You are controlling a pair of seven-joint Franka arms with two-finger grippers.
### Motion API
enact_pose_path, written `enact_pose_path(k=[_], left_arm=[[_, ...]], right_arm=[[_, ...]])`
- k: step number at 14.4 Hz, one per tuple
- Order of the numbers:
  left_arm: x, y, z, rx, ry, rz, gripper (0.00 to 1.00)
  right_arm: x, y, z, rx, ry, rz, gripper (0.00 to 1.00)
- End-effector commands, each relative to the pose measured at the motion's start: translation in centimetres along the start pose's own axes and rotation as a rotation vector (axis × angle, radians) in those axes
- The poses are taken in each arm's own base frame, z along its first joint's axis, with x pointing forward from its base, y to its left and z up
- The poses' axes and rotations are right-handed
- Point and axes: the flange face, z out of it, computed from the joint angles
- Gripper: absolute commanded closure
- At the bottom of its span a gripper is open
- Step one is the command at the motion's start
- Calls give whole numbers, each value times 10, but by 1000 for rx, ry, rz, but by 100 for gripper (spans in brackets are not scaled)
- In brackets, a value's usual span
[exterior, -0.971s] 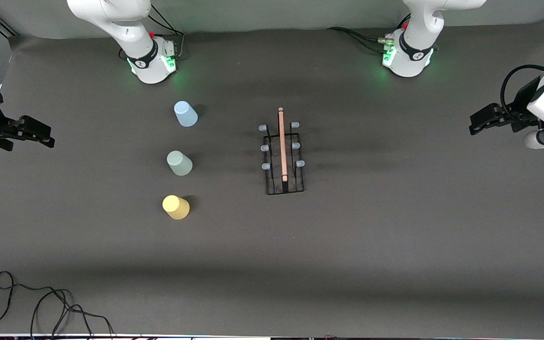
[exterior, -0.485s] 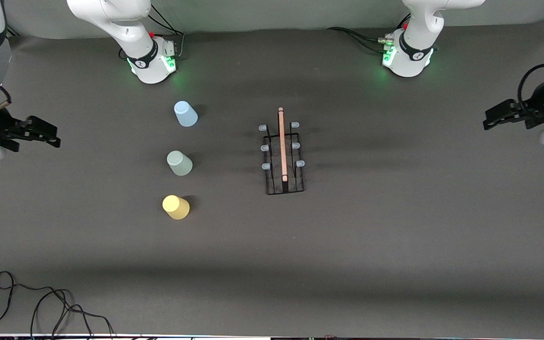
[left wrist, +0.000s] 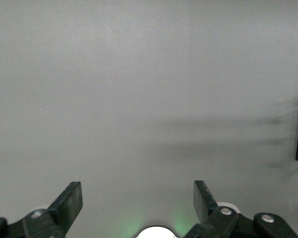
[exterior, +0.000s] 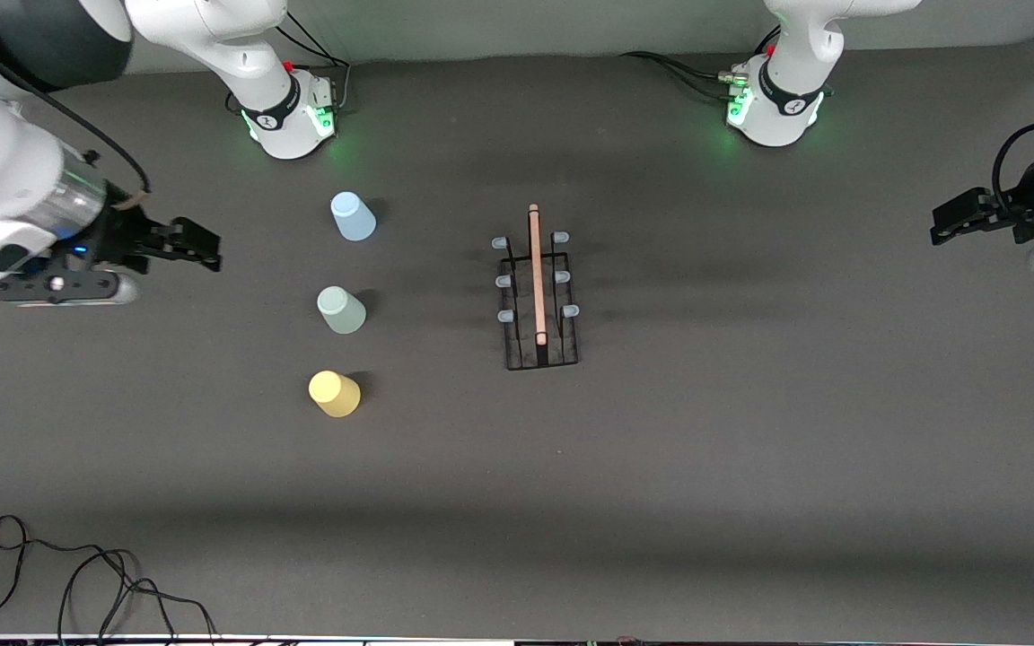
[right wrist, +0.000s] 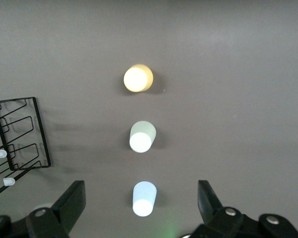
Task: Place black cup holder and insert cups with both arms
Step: 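Reach the right gripper down and grasp the pale green cup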
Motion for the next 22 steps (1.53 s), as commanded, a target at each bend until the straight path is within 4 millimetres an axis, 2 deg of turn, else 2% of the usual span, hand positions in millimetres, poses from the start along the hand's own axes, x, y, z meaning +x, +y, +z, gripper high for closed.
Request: enact_pose_path(k=[1, 3, 6, 7, 9, 14, 17, 22], left_arm=[[-5, -4, -6, 22, 33, 6, 0], [-1, -8, -3, 22, 56, 1, 0], [-1, -10, -3, 18, 64, -1, 0], [1, -10, -2, 20, 68, -1, 0], [4, -10, -1, 20, 74, -2, 0], [-7, -20, 2, 5, 54, -22, 0], [1, -21, 5, 6, 85, -26, 0], [-3, -21, -4, -33, 92, -41, 0]], right_arm=[[-24, -10, 39, 22, 14, 14, 0], [-39, -13, 84, 24, 41, 16, 0], [-54, -28, 155, 27, 72, 32, 0], [-55, -30, 178, 28, 81, 36, 0], [-55, -31, 211, 26, 85, 34, 0], [-57, -23, 278, 30, 117, 45, 0], [-55, -22, 306, 29, 121, 47, 0], [-52, -20, 344, 18, 97, 51, 0]])
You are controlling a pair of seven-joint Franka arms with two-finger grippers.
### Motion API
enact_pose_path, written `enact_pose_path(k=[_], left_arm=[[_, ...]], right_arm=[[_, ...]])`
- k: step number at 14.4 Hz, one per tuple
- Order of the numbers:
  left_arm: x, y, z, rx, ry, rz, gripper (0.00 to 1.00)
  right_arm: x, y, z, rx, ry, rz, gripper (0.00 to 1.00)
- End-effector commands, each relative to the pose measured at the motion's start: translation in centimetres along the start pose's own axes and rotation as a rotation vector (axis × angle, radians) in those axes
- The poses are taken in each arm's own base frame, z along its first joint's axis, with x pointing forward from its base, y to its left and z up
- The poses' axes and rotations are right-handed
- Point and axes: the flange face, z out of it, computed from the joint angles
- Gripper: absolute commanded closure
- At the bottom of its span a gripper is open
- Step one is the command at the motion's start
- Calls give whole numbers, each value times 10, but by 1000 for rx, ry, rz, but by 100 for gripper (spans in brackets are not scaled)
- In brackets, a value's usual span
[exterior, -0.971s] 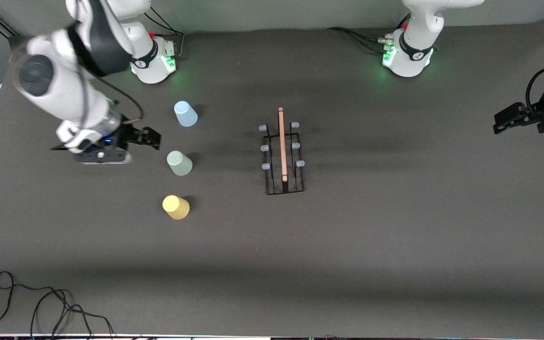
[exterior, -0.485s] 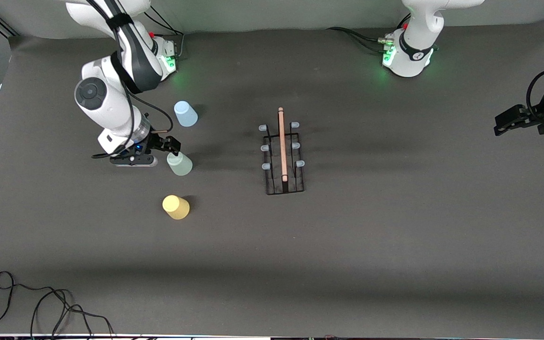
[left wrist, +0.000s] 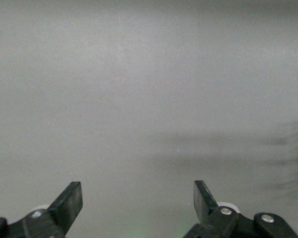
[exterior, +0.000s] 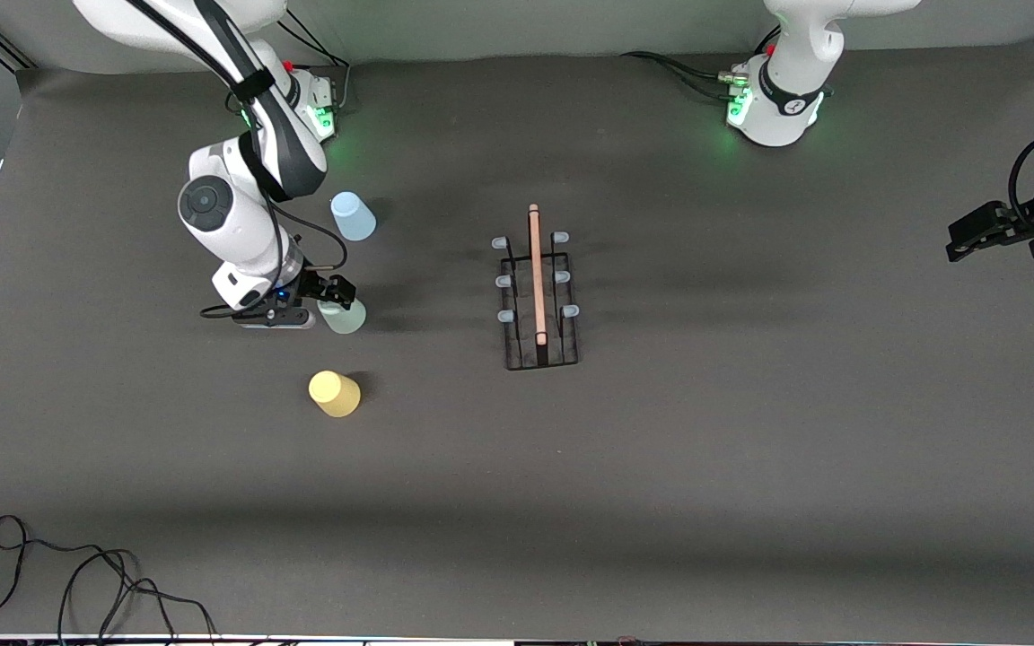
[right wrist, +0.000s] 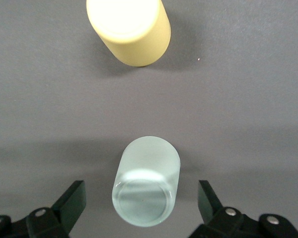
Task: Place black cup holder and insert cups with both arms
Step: 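Reach the right gripper down and grasp the pale green cup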
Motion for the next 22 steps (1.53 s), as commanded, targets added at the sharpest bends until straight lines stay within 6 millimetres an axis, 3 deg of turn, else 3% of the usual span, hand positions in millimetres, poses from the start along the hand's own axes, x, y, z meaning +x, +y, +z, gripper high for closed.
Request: enact_pose_path(k=[1, 7, 8, 12, 13, 15, 19, 22], left_arm=[[-10, -14, -7, -48, 12, -28, 0], [-11, -25, 0, 5, -11, -30, 2], [-10, -27, 0, 19, -10, -30, 1], [-7, -15, 1, 30, -5, 0, 1], [-3, -6, 1, 31, 16, 16, 0], [-1, 3, 8, 31, 16, 34, 0], [10, 5, 23, 31, 55, 53, 0], [15, 8, 24, 27, 43, 55, 0]], right_arm=[[-1, 0, 18, 1, -9, 24, 0], [-6, 1, 26, -16, -52, 85, 1], [-5, 1, 25, -15, -49, 84, 7], [-6, -3, 25, -15, -49, 75, 67], [-7, -6, 22, -14, -45, 70, 76], [-4, -10, -2, -11, -45, 63, 80], [14, -26, -78, -19, -94, 57, 84], [19, -66, -121, 8, -88, 84, 86]])
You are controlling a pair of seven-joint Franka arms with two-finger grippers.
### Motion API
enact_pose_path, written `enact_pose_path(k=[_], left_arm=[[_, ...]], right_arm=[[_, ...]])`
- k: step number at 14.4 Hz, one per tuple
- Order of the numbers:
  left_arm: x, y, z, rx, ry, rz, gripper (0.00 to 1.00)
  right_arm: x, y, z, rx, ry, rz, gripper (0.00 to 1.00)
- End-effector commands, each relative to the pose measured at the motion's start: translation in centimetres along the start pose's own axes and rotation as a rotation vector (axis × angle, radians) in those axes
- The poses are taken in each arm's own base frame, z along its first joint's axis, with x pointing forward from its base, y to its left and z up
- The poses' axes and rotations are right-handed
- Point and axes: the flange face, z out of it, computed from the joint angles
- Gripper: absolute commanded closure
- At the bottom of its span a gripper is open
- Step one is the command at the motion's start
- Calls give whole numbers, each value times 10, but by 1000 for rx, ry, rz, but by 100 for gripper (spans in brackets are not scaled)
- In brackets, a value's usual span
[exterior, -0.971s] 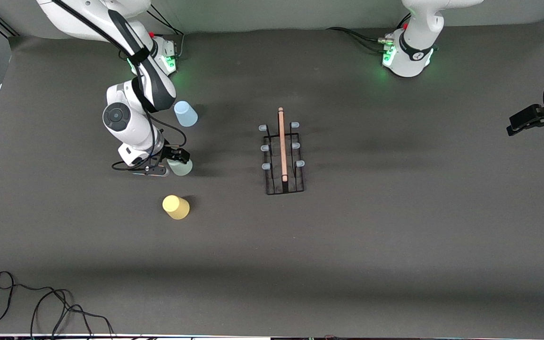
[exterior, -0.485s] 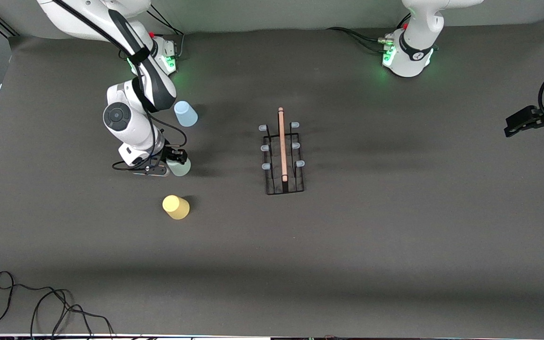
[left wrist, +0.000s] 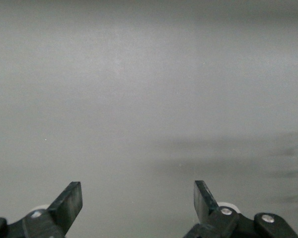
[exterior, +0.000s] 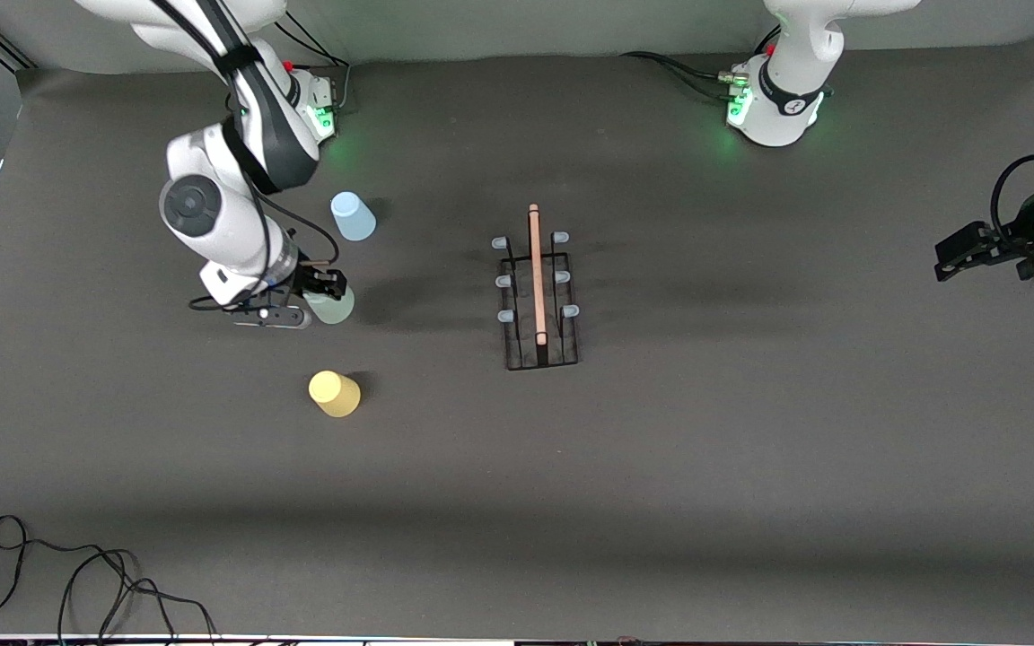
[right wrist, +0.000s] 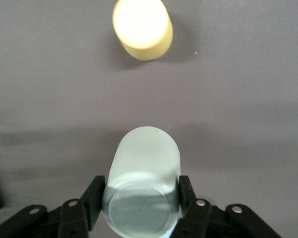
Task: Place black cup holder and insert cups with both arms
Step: 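Carry the green cup onto a rack peg and release it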
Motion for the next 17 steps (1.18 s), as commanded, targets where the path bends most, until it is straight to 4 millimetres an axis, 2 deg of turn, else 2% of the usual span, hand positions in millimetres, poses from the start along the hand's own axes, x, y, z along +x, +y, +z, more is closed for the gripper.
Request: enact_pose_path(k=[1, 4, 6, 9, 11, 12, 15, 17], left_arm=[[1, 6, -8, 15, 5, 7, 0], [-14, 3, -11, 14, -86, 5, 0], [-17, 3, -17, 12, -90, 15, 0], [-19, -1, -40, 18, -76, 8, 0], [-17, -9, -51, 17, -50, 2, 0], [-16, -10, -51, 17, -49, 1, 0], [-15, -7, -47, 11, -57, 1, 0], [-15, -3, -48, 3, -55, 7, 0]], right_arm=[[-8, -51, -37, 52, 4, 55, 86], [-33, -116, -60, 106, 10, 117, 86], [-53, -156, -65, 114, 13, 164, 86], [-87, -205, -64, 117, 8, 188, 88], [-100, -223, -64, 120, 11, 219, 88], [-108, -233, -63, 119, 12, 221, 88], [-112, -245, -56, 116, 16, 232, 88], [-124, -262, -41, 116, 16, 220, 88]])
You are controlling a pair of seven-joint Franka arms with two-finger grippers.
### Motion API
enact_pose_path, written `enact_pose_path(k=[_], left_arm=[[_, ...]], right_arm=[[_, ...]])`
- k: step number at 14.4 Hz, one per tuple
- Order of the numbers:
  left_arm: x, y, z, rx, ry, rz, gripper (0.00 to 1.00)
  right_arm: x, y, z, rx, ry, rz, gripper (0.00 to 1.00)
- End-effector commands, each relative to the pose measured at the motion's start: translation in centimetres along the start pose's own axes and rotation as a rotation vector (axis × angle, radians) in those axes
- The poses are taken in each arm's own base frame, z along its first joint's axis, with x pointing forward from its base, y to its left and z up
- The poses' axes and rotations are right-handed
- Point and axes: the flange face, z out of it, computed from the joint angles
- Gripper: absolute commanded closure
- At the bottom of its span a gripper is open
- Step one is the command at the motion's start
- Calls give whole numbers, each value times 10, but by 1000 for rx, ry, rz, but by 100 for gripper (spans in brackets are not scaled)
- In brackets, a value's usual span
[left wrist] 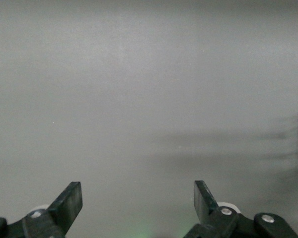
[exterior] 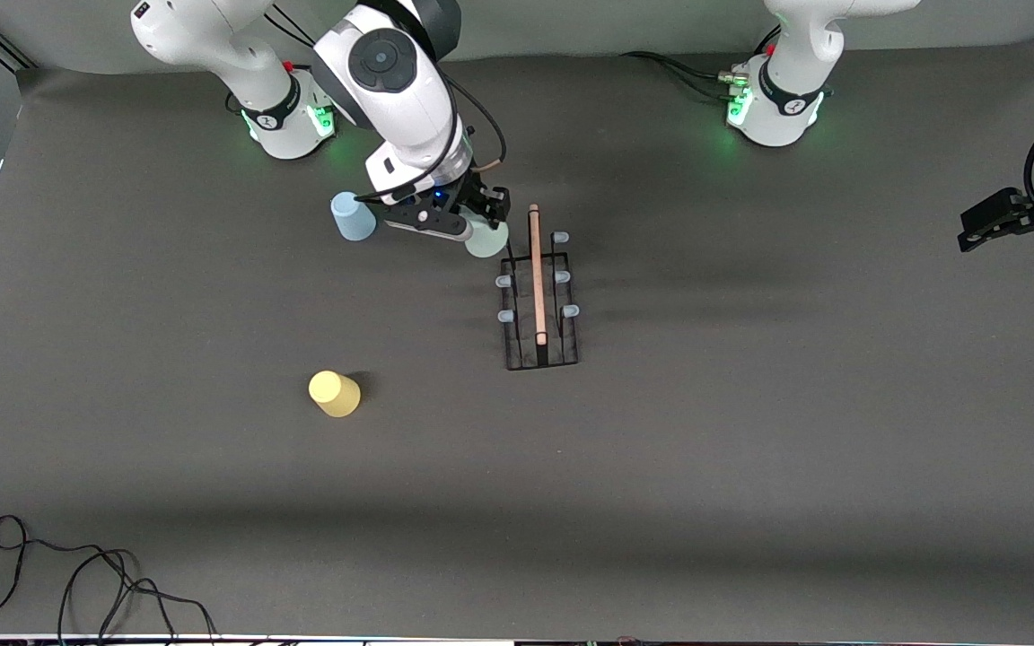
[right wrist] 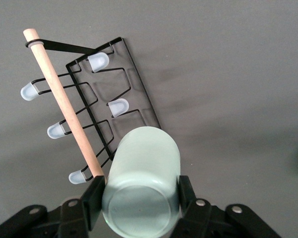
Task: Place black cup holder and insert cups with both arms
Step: 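Carry the green cup onto a rack peg and release it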
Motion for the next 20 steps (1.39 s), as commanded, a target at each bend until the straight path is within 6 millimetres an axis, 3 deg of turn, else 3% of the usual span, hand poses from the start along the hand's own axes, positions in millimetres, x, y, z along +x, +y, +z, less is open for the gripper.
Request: enact_pose_path(k=[1, 7, 8, 9, 10, 12, 14, 17, 20], left_arm=[[-2, 4, -5, 4, -11, 18, 0], [-2, 8, -3, 4, -15, 25, 0], [-2, 8, -3, 4, -14, 24, 0], [-2, 8, -3, 6, -14, 24, 0], [-2, 8, -5, 4, -11, 24, 0], [-5, 9, -8, 4, -6, 26, 0], [-5, 16, -10, 7, -1, 26, 0], [-3, 17, -8, 6, -3, 29, 0], [-3, 17, -7, 7, -6, 29, 0]], right_arm=[[-9, -21, 20, 6, 7, 19, 88], [-17, -30, 62, -45, 48, 11, 87], [-17, -30, 64, -45, 48, 11, 76], [-16, -30, 64, -45, 48, 13, 39], [-16, -30, 64, -43, 47, 14, 26], [-15, -30, 62, -41, 48, 16, 14], [-11, -29, 58, -36, 52, 23, 13], [2, -34, 32, -15, 64, 5, 14], [53, -21, 9, -25, 87, -51, 14]])
